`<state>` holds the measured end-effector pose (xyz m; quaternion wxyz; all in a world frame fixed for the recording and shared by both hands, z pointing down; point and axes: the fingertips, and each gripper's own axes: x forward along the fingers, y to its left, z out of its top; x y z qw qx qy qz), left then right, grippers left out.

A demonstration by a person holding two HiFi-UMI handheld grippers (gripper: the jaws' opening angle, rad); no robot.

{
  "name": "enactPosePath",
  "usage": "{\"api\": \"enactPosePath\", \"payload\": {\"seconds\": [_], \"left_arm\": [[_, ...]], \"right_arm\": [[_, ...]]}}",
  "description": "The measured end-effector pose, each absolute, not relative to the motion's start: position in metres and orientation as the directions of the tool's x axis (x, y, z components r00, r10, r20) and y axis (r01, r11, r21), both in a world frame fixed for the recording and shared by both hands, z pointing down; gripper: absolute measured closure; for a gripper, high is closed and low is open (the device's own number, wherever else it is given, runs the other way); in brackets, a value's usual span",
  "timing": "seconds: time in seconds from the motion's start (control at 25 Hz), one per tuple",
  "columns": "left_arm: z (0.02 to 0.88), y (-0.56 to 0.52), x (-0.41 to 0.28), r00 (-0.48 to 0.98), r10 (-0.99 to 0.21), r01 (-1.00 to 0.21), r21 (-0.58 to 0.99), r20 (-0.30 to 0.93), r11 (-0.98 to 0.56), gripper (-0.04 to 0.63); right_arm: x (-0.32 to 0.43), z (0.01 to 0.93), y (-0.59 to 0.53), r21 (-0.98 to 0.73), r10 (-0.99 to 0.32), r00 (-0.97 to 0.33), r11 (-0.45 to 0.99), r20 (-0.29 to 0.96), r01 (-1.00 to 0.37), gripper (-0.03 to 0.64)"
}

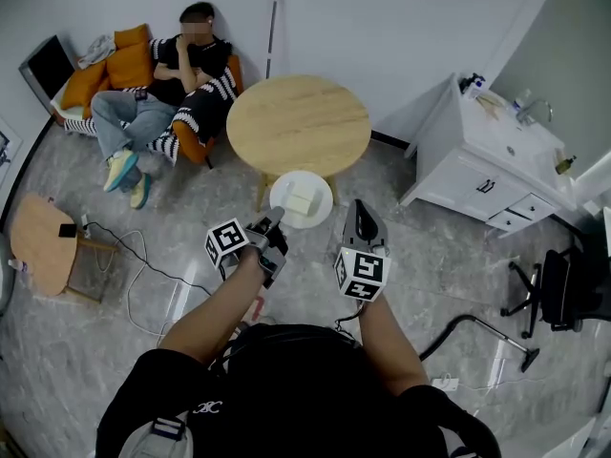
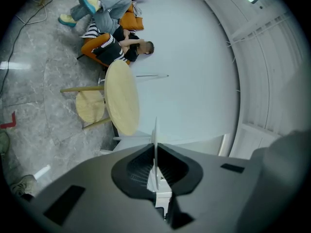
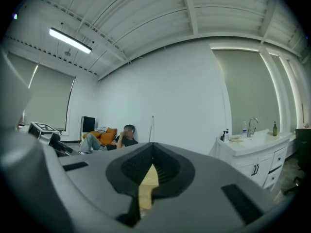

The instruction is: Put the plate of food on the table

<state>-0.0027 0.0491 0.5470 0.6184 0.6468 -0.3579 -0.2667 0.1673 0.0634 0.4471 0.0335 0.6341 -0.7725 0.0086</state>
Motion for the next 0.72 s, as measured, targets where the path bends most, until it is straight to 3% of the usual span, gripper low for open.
{"api": "enactPosePath", "payload": {"seconds": [0.72], "left_arm": [[0.55, 0.046, -0.032, 0.634, -0.767, -0.139, 0.99, 0.099, 0.013, 0.572]], "right_arm": [[0.136, 0.463, 0.063, 0.022, -0.983, -0.153, 0.156, 0.098, -0.988, 0.612]]}}
